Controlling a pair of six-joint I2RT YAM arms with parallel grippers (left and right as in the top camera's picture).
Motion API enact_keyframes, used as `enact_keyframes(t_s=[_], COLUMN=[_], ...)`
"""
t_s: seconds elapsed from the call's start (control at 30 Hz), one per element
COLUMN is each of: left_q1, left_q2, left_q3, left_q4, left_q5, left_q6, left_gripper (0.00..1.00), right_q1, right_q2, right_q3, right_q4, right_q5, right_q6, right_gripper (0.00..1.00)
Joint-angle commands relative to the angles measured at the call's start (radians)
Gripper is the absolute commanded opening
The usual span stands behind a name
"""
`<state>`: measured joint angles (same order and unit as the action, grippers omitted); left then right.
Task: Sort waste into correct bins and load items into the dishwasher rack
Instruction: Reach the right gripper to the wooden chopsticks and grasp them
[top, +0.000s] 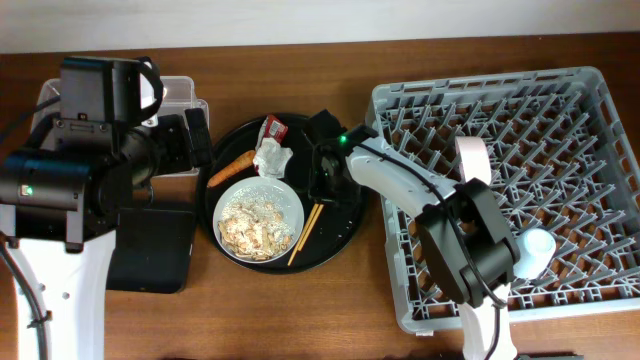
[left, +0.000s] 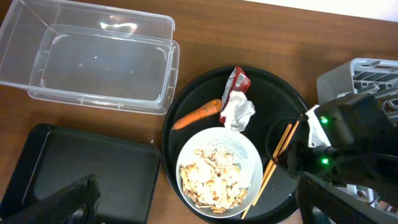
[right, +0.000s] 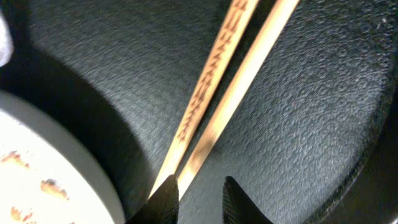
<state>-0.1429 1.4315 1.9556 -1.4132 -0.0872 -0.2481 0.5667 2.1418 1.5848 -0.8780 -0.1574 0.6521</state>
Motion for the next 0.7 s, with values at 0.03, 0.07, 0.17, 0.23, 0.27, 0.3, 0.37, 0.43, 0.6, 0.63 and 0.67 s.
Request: enact_keyframes(t_s=[0.03, 0.07, 0.17, 0.23, 0.27, 0.3, 0.37, 0.43, 0.6, 0.63, 0.67], left_q1=[0.0, 0.0, 0.0, 0.0, 0.0, 0.0, 0.0, 0.0, 0.0, 0.0, 0.0], left_q2=[0.0, 0.0, 0.0, 0.0, 0.0, 0.0, 0.0, 0.0, 0.0, 0.0, 0.0], left_q3=[0.002, 0.002, 0.002, 0.002, 0.002, 0.002, 0.002, 0.002, 0.002, 0.002, 0.002], left_q4=[0.001, 0.001, 0.001, 0.001, 0.001, 0.001, 0.001, 0.001, -0.002, -0.002, -0.002], left_q5=[-0.014, -0.015, -0.015, -0.014, -0.015, -0.014, -0.015, -0.015, -0.014, -0.014, -0.014], left_q6=[-0.009, -0.01, -0.009, -0.01, -0.009, -0.01, -0.01, -0.01, -0.009, -0.009, -0.009], left_gripper=[0.99, 0.99, 0.99, 0.99, 0.99, 0.99, 0.99, 0.99, 0.99, 0.99, 0.99], right_q1=[0.003, 0.002, -0.015, -0.031, -0.037, -0.039, -0.034, -0.03, -0.029, -0.029, -0.029], right_q2=[0.047, 0.046, 0.022, 0.003, 0.003, 0.003, 0.011, 0.019, -0.062, -0.074, -0.075], right_q3=[-0.005, -0.004, -0.002, -0.002, -0.002, -0.002, -0.005, -0.005, 0.02, 0.02, 0.02], right_q4=[-0.004, -0.014, -0.031, -0.035, -0.038, -0.042, -0.02, 0.002, 0.005, 0.012, 0.017], right_q5=[0.023, 0.022, 0.026, 0.037, 0.037, 0.038, 0.038, 0.026, -0.015, -0.015, -0.015], right_q6=[0.037, 0.038, 0.037, 0.037, 0.037, 0.037, 0.038, 0.037, 0.007, 0.007, 0.008], right_gripper=[0.23, 0.14, 0.04, 0.04, 0.04, 0.05, 0.15, 0.15, 0.31, 0.33, 0.34])
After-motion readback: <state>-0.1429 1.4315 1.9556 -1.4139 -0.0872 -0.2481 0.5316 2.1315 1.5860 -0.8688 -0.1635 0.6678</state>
